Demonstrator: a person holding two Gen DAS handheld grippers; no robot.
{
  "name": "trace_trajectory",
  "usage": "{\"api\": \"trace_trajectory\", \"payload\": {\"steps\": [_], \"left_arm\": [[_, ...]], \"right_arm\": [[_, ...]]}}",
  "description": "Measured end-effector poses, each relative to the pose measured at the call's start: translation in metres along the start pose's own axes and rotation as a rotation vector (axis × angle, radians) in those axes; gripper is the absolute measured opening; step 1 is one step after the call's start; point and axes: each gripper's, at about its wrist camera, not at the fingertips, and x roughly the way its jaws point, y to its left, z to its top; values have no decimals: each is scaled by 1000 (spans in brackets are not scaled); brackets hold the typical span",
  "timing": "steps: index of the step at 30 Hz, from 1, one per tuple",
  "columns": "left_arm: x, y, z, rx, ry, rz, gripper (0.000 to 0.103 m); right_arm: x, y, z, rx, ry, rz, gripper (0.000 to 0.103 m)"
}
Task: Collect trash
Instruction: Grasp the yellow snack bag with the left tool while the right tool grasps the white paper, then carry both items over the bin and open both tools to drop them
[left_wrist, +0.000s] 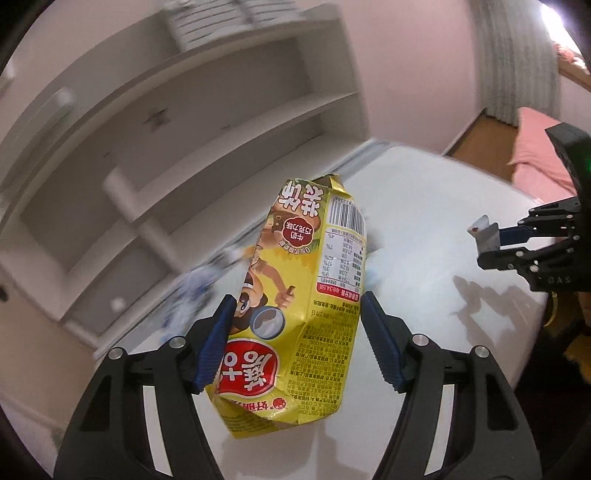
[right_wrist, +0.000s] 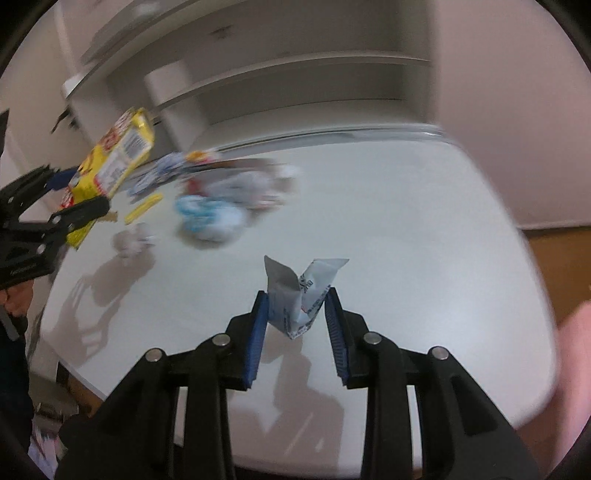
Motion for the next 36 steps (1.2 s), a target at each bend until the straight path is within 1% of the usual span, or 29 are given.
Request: {"api": "trace_trajectory", "payload": {"steps": [3, 4, 5, 7, 8, 9, 11, 14, 17, 19, 21, 24, 27, 29, 32, 34, 36], "left_arm": [[6, -47, 20, 23, -36, -88, 67], [9, -64, 28, 32, -47, -108, 67], [11, -81, 34, 46, -54, -121, 67], [14, -122, 48, 73, -76, -195, 67], [15, -138, 53, 82, -82, -232, 67], [16, -166, 62, 101, -90, -287, 67], [16, -197, 70, 125, -102, -336, 67], [15, -258, 81, 194, -117, -426, 67], [16, -316, 88, 239, -119, -520, 67], [20, -356, 88, 267, -106, -586, 67], [26, -390, 86, 283, -91, -621, 67], [44, -430, 81, 283, -43, -685, 67], [71, -464, 74, 278, 25, -718, 67], [91, -483, 68, 277, 51, -706, 67], [122, -509, 54, 236, 126, -705, 67], [140, -521, 46, 216, 162, -683, 67], [157, -527, 40, 186, 211, -699, 67]], "right_arm": [[-25, -50, -16, 86, -29, -88, 32], [-33, -66, -22, 110, -40, -134, 32], [-44, -86, -31, 134, -52, -200, 32], [-62, -115, -47, 175, -68, -289, 32], [-74, -137, -60, 212, -75, -344, 32], [-82, -153, -70, 240, -76, -383, 32], [-100, -193, -97, 323, -71, -447, 32], [-123, -245, -142, 440, -49, -533, 32], [-134, -286, -186, 547, -16, -594, 32], [-138, -307, -209, 612, 2, -612, 32], [-137, -330, -232, 678, 28, -633, 32], [-130, -356, -257, 751, 63, -642, 32], [-118, -375, -273, 800, 93, -626, 32], [-109, -385, -282, 841, 116, -595, 32], [-91, -394, -288, 859, 161, -581, 32], [-84, -399, -293, 884, 180, -557, 32], [-78, -401, -295, 897, 189, -538, 32]]}}
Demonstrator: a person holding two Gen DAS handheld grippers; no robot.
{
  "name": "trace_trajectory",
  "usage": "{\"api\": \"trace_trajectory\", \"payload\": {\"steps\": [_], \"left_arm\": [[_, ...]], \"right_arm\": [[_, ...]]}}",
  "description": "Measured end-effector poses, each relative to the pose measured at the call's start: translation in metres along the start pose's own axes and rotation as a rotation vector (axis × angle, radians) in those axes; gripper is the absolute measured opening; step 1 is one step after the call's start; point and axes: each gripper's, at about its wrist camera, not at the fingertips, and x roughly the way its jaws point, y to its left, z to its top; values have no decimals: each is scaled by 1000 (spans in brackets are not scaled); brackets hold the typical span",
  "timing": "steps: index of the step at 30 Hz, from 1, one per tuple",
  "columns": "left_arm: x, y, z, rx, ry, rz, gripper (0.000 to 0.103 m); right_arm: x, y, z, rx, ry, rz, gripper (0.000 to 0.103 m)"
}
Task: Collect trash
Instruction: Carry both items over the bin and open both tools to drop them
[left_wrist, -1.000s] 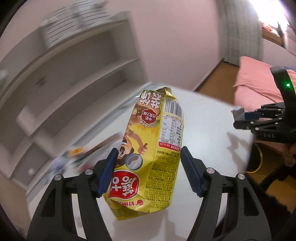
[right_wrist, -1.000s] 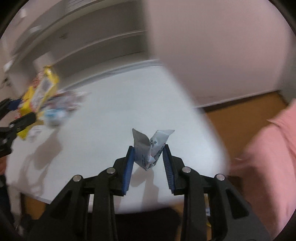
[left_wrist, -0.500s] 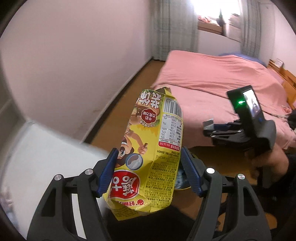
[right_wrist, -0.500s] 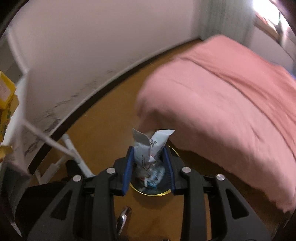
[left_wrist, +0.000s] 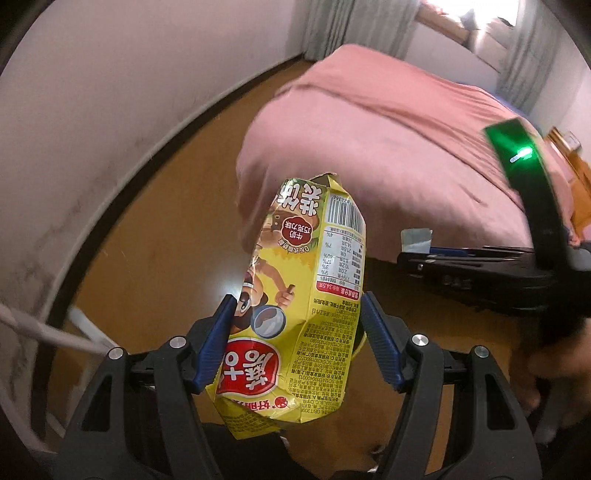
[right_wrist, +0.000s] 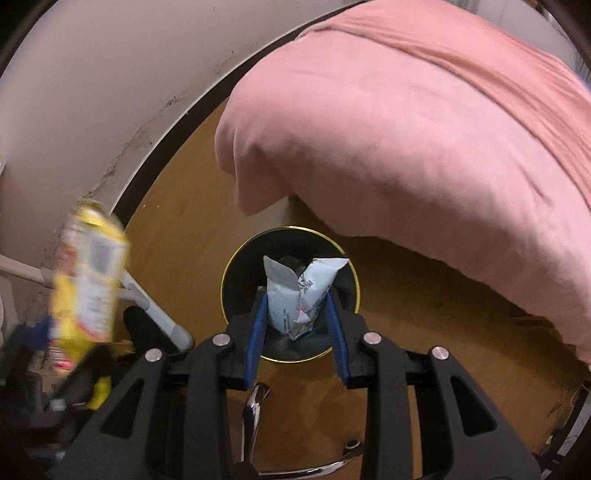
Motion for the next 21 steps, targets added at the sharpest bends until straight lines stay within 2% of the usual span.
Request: {"api": "trace_trajectory", "payload": {"steps": [4, 10, 19, 21], "left_arm": [[30, 5, -2, -27, 30, -23, 67], [58, 2, -15, -26, 64, -10, 67], [59, 7, -18, -35, 74, -35, 68], [60, 6, -17, -33, 70, -33, 71]], "right_arm": [[0, 6, 0, -11, 1, -3, 32], [4, 8, -1, -17, 11, 2, 32], [4, 9, 1, -11, 14, 5, 32], [2, 8, 0, -2, 12, 5, 32]]}}
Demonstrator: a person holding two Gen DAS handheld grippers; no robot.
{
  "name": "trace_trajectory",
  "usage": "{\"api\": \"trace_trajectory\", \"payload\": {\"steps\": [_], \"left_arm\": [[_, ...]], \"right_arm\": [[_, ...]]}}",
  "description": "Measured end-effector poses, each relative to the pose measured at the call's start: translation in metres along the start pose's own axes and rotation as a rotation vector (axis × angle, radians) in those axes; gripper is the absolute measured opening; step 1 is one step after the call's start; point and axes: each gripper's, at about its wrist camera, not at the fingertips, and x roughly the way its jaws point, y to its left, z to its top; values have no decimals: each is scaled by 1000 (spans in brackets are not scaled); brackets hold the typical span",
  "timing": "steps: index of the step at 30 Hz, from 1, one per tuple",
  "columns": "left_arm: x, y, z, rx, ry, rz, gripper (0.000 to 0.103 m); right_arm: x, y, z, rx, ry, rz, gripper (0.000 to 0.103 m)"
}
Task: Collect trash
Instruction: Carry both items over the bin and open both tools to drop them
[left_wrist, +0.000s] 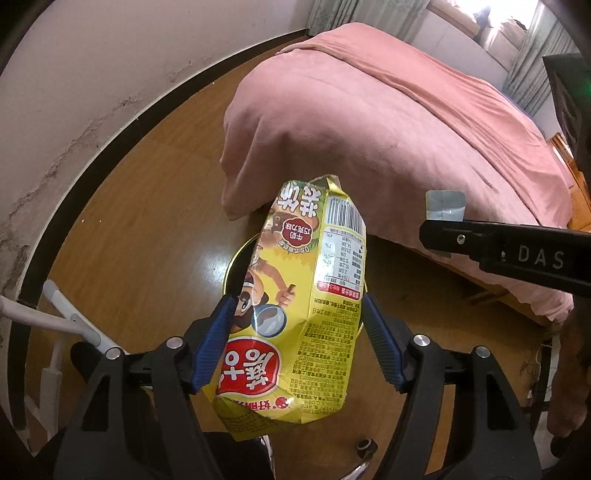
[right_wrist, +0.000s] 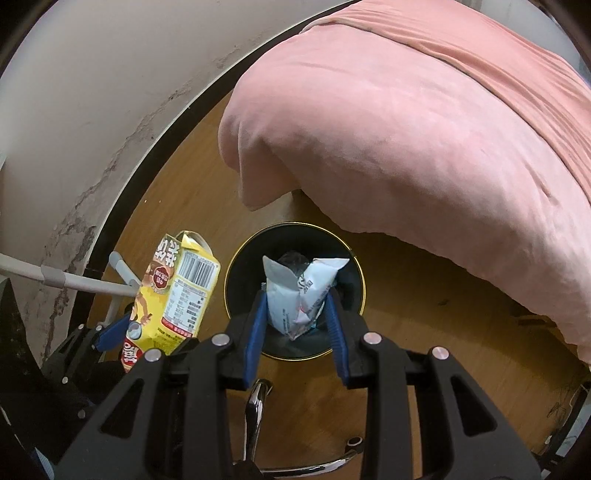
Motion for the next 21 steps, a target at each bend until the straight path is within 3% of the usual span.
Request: {"api": "trace_trajectory", "payload": {"steps": [16, 20, 21], "left_arm": [[-12, -2, -2, 4, -12, -9, 75], [-19, -1, -1, 0, -17, -12, 78], [-23, -2, -1, 2, -23, -10, 78]], "right_arm": [[-1, 0, 2, 6, -2, 39, 34], [-7, 0, 1, 6, -32, 48, 64], [-10, 0, 1, 8, -43, 45, 64]]}}
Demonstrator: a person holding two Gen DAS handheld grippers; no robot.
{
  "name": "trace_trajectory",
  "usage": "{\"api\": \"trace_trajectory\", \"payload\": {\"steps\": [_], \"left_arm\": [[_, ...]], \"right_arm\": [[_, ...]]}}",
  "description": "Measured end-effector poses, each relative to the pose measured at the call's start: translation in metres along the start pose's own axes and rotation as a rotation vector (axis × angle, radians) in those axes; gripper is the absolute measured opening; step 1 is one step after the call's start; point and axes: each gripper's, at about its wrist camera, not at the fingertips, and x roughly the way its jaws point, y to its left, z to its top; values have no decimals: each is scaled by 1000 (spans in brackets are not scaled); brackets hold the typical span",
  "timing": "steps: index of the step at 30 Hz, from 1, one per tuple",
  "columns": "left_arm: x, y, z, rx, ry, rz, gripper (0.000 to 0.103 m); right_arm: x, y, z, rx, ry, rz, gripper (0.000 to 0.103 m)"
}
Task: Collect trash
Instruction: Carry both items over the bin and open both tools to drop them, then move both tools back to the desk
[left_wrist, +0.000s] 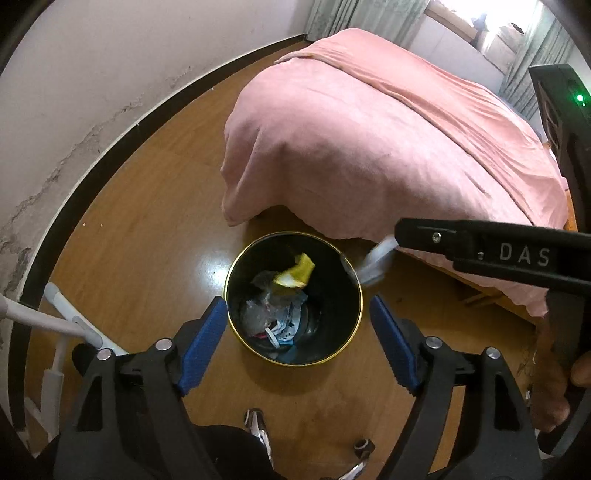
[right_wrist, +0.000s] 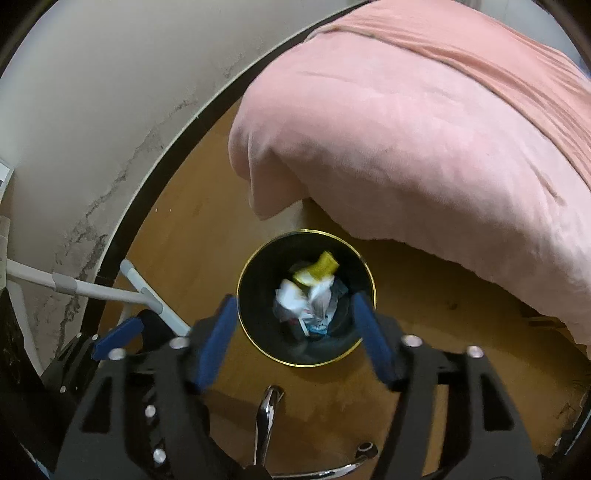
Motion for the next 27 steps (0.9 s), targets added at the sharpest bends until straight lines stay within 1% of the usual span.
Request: {"api": "trace_trajectory", "payload": {"steps": [4, 5, 6, 9, 11, 12, 14, 15, 17, 19, 20, 21, 23, 24, 25, 27], "left_arm": [[-17, -4, 3, 8, -22, -2, 80], [-23, -6, 3, 11, -30, -4, 82], [-31, -8, 4, 18, -42, -6, 84], [-62, -15, 5, 47, -88, -1, 86], [-87, -19, 3, 67, -118, 4, 89], [-105, -20, 2, 81, -136, 17, 90], [-145, -17, -4, 115, -167, 61, 91], [-159, -14, -6, 121, -177, 76, 91], [-198, 3, -15, 102, -204, 118, 91], [-243, 34, -31, 59, -243, 154, 92], [-261, 48, -39, 41, -264, 184, 92], [-288, 74, -54, 13, -297, 263, 93], [-314, 107, -74, -25, -317, 376, 93], [-331, 131, -89, -58, -321, 454, 93], [-345, 155, -105, -94, -319, 524, 93], [-370, 201, -139, -180, -306, 634, 93]], "right_arm": [[-7, -4, 2, 24, -29, -4, 64], [-8, -5, 2, 27, -32, -4, 64], [-9, -6, 2, 28, -37, -5, 64], [-19, -3, 2, 17, -73, -22, 65], [-29, 3, 1, -4, -108, -37, 65], [-35, 8, 1, -16, -124, -45, 68], [-50, 22, 0, -56, -160, -47, 70], [-57, 29, 0, -74, -172, -46, 70], [-77, 50, 0, -110, -205, -18, 70], [-98, 79, -4, -163, -243, 20, 70], [-112, 104, -8, -218, -272, 44, 71], [-121, 124, -12, -264, -290, 62, 74], [-137, 174, -25, -386, -311, 114, 75], [-144, 203, -33, -451, -314, 155, 75], [-148, 222, -39, -492, -314, 187, 75], [-157, 278, -57, -610, -302, 281, 75]]}}
